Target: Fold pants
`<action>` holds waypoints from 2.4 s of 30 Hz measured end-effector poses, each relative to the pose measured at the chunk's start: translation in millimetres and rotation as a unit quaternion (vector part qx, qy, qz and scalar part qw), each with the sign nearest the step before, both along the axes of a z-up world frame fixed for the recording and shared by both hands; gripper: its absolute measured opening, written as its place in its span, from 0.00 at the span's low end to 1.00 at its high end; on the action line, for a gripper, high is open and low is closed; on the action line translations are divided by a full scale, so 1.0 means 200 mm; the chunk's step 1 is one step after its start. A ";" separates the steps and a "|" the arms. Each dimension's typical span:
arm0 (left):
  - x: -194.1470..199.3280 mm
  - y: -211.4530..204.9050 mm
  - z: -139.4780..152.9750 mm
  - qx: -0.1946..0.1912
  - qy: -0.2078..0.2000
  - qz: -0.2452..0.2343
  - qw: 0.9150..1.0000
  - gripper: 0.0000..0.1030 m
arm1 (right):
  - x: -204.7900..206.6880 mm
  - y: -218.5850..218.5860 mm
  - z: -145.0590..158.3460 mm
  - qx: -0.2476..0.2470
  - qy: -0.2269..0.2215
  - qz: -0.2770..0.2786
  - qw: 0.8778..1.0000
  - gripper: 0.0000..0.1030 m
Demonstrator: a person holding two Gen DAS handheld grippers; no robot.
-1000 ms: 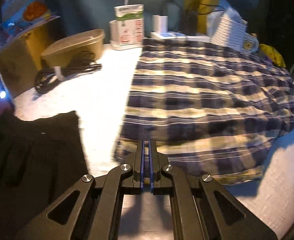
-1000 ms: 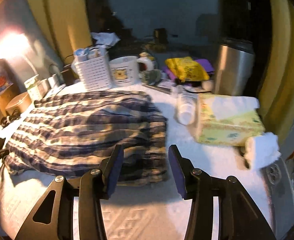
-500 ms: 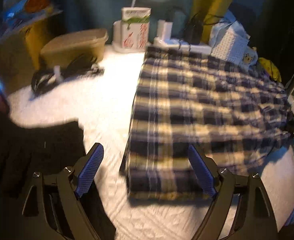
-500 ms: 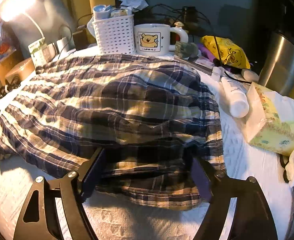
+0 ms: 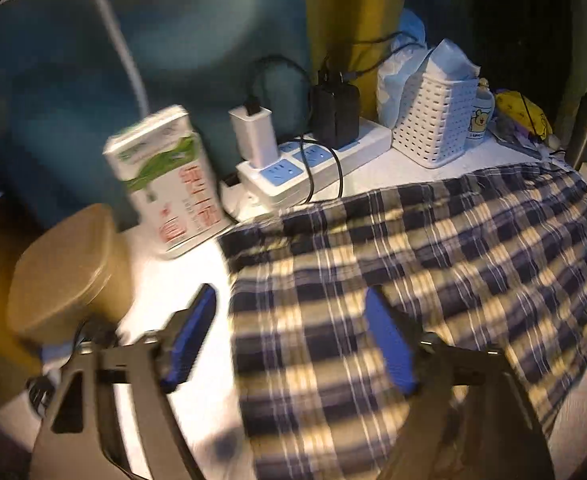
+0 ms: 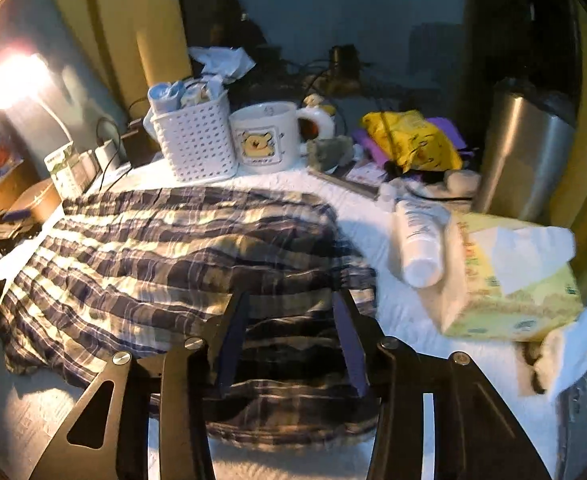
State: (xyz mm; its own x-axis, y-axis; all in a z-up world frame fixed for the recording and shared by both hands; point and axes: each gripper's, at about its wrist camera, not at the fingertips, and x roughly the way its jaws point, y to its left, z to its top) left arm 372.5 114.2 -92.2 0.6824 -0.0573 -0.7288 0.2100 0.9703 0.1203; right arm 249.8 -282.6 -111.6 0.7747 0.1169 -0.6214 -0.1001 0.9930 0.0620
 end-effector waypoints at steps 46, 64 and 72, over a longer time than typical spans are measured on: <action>-0.62 -0.43 -0.16 -0.093 0.035 -0.039 0.994 0.44 | -0.30 -0.04 -0.02 0.033 0.019 -0.038 0.999 0.55; -0.94 -0.04 -0.09 -0.140 0.048 0.067 0.987 0.46 | -0.37 -0.04 -0.18 0.103 0.075 -0.031 0.991 0.84; -1.04 0.10 -0.11 -0.148 0.038 0.120 0.981 0.46 | -0.25 0.00 -0.18 0.159 0.052 -0.038 0.985 0.84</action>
State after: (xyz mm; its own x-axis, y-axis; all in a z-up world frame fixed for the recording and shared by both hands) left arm 164.4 135.2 -114.8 0.6468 -0.1179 -0.7535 -0.0318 0.9829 -0.1811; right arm 198.9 -283.2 -146.8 0.7233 0.2612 -0.6392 -0.0021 0.9265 0.3763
